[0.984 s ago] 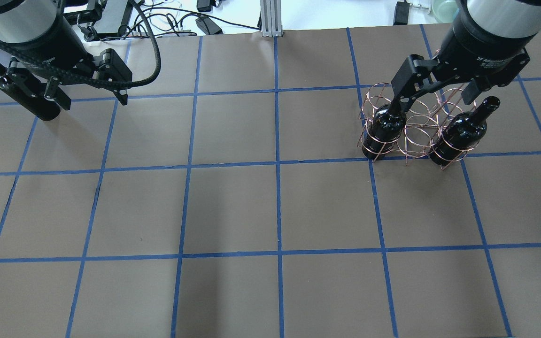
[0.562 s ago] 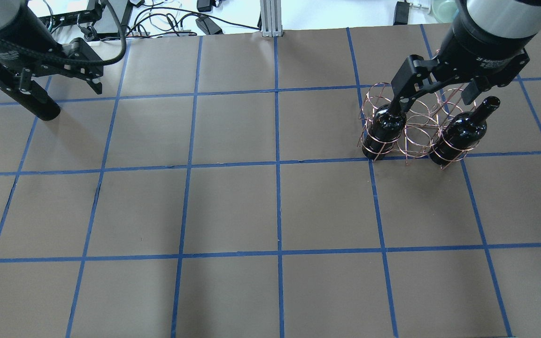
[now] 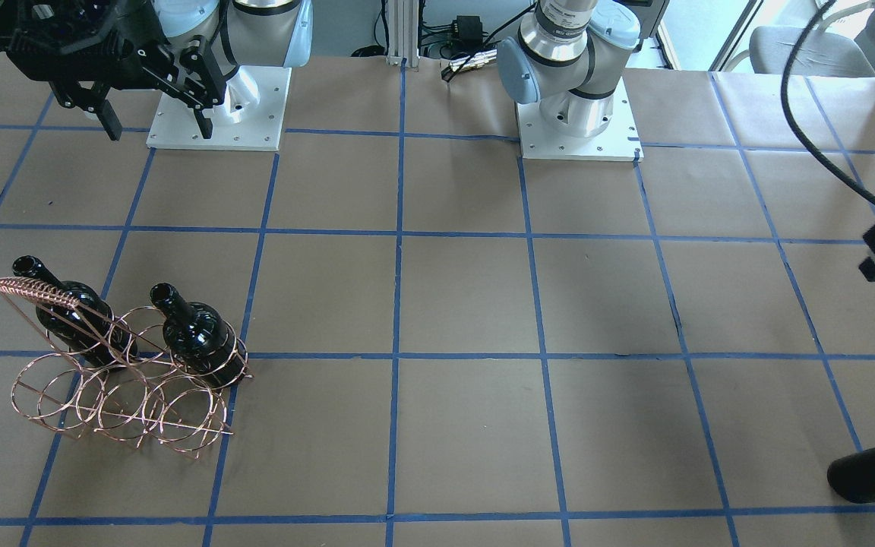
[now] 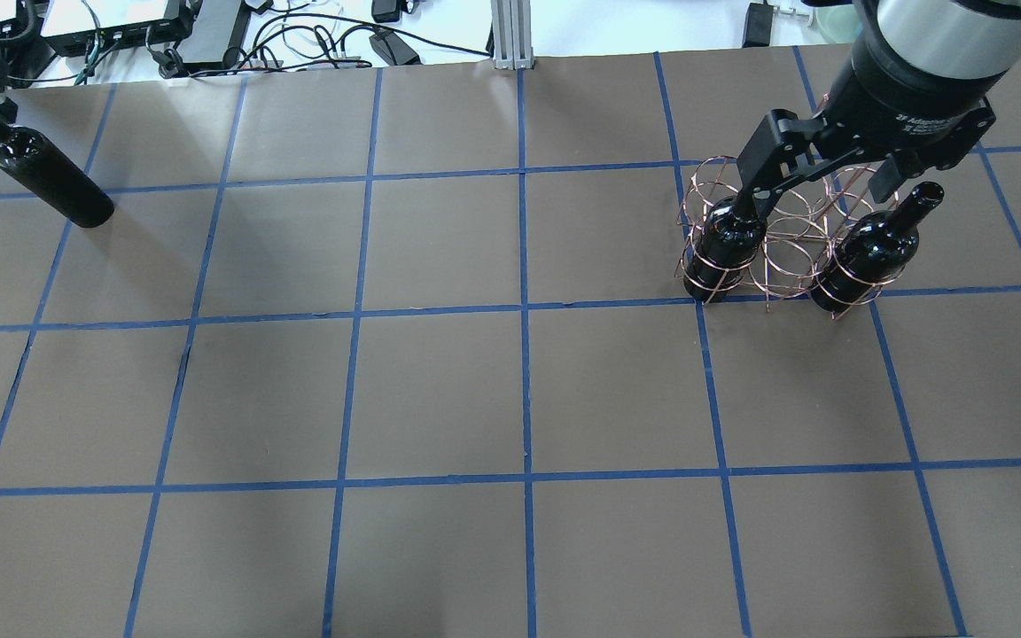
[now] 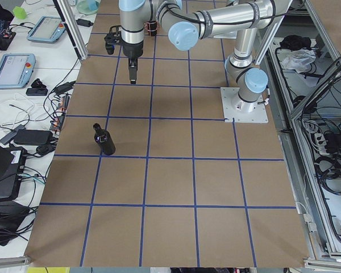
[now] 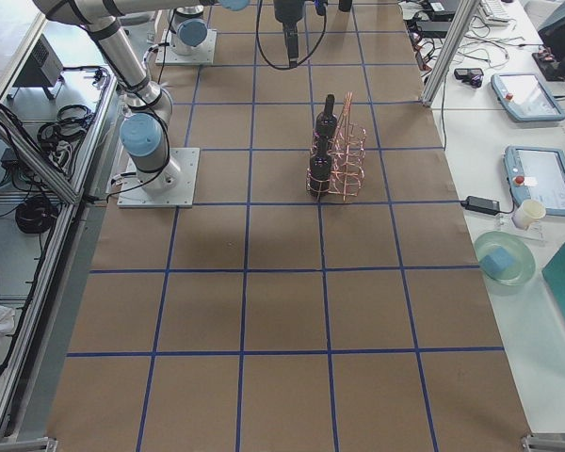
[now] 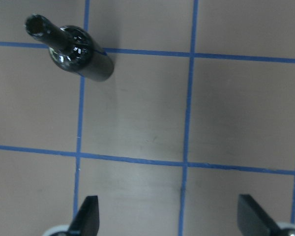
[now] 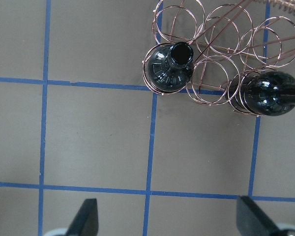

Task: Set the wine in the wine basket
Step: 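Lift the dark bottle with the left gripper, holding it neck-up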

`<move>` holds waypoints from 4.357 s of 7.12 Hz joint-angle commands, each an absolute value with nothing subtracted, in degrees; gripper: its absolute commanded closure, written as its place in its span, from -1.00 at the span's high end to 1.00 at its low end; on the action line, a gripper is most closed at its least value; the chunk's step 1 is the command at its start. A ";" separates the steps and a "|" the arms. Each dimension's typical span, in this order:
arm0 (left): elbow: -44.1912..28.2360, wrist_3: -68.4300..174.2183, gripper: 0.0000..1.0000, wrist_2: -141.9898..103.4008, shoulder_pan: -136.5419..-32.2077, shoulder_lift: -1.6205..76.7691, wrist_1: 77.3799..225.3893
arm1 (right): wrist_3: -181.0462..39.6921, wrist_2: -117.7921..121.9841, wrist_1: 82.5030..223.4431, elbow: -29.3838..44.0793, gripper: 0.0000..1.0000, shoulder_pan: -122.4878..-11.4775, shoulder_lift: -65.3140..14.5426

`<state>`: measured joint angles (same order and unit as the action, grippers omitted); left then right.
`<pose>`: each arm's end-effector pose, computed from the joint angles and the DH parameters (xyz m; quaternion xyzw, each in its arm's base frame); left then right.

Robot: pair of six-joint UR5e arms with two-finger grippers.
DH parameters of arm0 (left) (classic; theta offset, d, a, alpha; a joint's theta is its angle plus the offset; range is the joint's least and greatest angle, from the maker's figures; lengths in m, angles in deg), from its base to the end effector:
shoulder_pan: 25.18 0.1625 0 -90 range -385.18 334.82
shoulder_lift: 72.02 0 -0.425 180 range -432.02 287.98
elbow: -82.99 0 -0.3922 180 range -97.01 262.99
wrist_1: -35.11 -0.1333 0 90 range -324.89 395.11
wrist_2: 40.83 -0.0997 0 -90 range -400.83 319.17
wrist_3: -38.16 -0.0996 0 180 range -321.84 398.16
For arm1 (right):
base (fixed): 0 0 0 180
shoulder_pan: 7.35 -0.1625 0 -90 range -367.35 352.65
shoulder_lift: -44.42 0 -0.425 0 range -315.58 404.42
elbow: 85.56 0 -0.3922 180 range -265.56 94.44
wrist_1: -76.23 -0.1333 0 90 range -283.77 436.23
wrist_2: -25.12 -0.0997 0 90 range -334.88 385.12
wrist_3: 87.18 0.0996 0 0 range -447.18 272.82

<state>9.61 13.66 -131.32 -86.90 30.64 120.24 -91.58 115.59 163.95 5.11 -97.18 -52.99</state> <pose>0.1668 -0.5896 0.5211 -0.0332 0.9965 -0.0671 0.0380 0.1312 -0.4422 0.5384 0.0367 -0.9986 0.0387 0.0056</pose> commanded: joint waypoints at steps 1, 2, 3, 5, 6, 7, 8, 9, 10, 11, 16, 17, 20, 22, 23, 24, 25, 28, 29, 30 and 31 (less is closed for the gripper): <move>13.63 7.50 1.00 -130.05 -81.45 37.73 115.28 | -91.57 115.56 163.94 5.14 1.00 -97.18 -52.96; 15.82 7.40 1.00 -129.25 -80.82 40.63 113.87 | -91.57 115.64 163.94 5.14 1.00 -97.18 -53.05; 18.28 7.40 1.00 -129.25 -80.64 43.53 113.77 | -91.57 115.65 163.94 5.14 1.00 -97.18 -52.96; 19.01 6.70 1.00 -129.25 -80.64 46.97 108.86 | -91.57 115.56 163.94 5.14 1.00 -97.18 -52.96; 19.09 6.96 1.00 -129.16 -80.64 48.29 107.02 | -91.57 115.56 163.94 5.14 1.00 -97.18 -52.96; 19.10 7.75 1.00 -127.07 -80.64 49.52 106.48 | -91.57 115.56 163.94 5.14 1.00 -97.18 -52.96; 19.10 7.67 1.00 -126.53 -80.64 50.58 104.12 | -91.57 115.64 163.94 5.14 1.00 -97.18 -52.96; 19.10 7.67 1.00 -126.52 -80.64 51.02 103.93 | -91.57 115.56 163.94 5.14 1.00 -97.18 -52.96; 19.10 7.93 1.00 -126.26 -80.64 51.90 103.23 | -91.57 115.56 163.94 5.14 1.00 -97.18 -52.96; 19.01 8.63 1.00 -124.17 -80.64 52.17 102.09 | -91.57 115.56 163.94 5.14 1.00 -97.18 -52.96; 19.01 7.50 0.59 -122.04 -80.73 52.26 100.94 | -91.57 115.56 163.94 5.14 1.00 -97.18 -53.05; 19.09 7.49 0.57 -122.04 -80.73 52.43 100.59 | -91.57 115.56 163.94 5.14 1.00 -97.18 -53.05; 19.10 7.40 -0.01 -121.95 -80.73 53.14 99.35 | -91.57 115.56 163.94 5.32 1.00 -97.18 -53.05; 18.75 7.40 -0.73 -122.04 -80.73 53.05 99.79 | -91.57 115.56 163.94 5.32 1.00 -97.18 -53.05; 18.48 7.40 -1.00 -122.13 -80.73 53.05 100.14 | -91.57 115.56 163.94 5.41 1.00 -97.18 -53.05; 18.48 7.23 -1.00 -122.13 -80.73 52.96 100.67 | -91.57 115.47 163.94 5.41 1.00 -97.18 -53.05; 18.48 7.05 -1.00 -122.13 -80.73 52.44 101.02 | -91.57 115.47 163.94 5.49 1.00 -97.18 -53.05; 18.22 7.49 -1.00 -122.39 -81.25 48.40 107.94 | -91.57 115.56 163.94 5.50 1.00 -97.18 -53.05; 17.26 8.27 -1.00 -122.91 -83.17 46.13 109.45 | -91.57 115.47 163.94 5.50 1.00 -97.18 -53.05; 14.47 12.81 -1.00 -123.00 -86.67 43.84 108.85 | -91.57 115.56 163.94 5.41 1.00 -97.18 -53.05; 10.78 18.25 -1.00 -122.92 -89.75 41.99 106.50 | -91.57 115.56 163.94 5.41 1.00 -97.18 -53.05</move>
<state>14.57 12.59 -122.88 -86.06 44.45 108.18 -91.57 115.53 163.94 5.45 -97.18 -53.05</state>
